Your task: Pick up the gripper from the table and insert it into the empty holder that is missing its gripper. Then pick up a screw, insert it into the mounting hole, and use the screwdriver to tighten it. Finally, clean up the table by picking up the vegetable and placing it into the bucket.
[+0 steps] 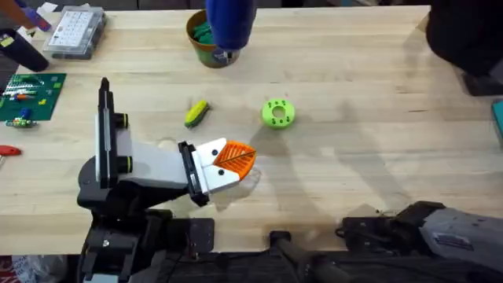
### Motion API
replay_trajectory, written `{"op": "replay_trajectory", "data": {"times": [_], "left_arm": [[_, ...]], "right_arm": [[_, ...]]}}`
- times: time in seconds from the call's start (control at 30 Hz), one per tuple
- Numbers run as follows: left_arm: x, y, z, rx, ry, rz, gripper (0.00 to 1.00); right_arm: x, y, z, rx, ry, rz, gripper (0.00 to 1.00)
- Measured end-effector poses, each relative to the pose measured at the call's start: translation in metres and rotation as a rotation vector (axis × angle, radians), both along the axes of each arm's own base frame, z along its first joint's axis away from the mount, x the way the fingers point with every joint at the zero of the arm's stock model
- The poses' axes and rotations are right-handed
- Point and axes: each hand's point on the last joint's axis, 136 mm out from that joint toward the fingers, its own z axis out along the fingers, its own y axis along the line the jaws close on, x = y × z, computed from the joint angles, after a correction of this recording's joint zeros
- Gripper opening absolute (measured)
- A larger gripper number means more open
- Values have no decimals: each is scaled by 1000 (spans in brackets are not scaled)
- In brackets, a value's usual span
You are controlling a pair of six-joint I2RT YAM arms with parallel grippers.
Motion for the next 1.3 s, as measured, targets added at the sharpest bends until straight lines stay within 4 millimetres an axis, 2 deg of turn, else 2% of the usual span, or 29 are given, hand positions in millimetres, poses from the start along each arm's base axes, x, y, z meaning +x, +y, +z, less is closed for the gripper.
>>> {"op": "replay_trajectory", "data": {"times": [0.17,0.53,0.7,0.93,1.3], "left_arm": [[0,0,0,0,0,0,4],[0,0,0,0,0,-2,4],[0,0,0,0,0,-3,4],[0,0,0,0,1,-3,4],[0,0,0,0,0,-3,4]], "right_arm": [[-6,7,-10,-8,-4,20,22],[-11,6,-55,17,-9,26,22],[-12,8,-74,0,42,32,22],[-30,22,-71,13,48,86,22],[-34,26,-74,2,63,104,22]]}}
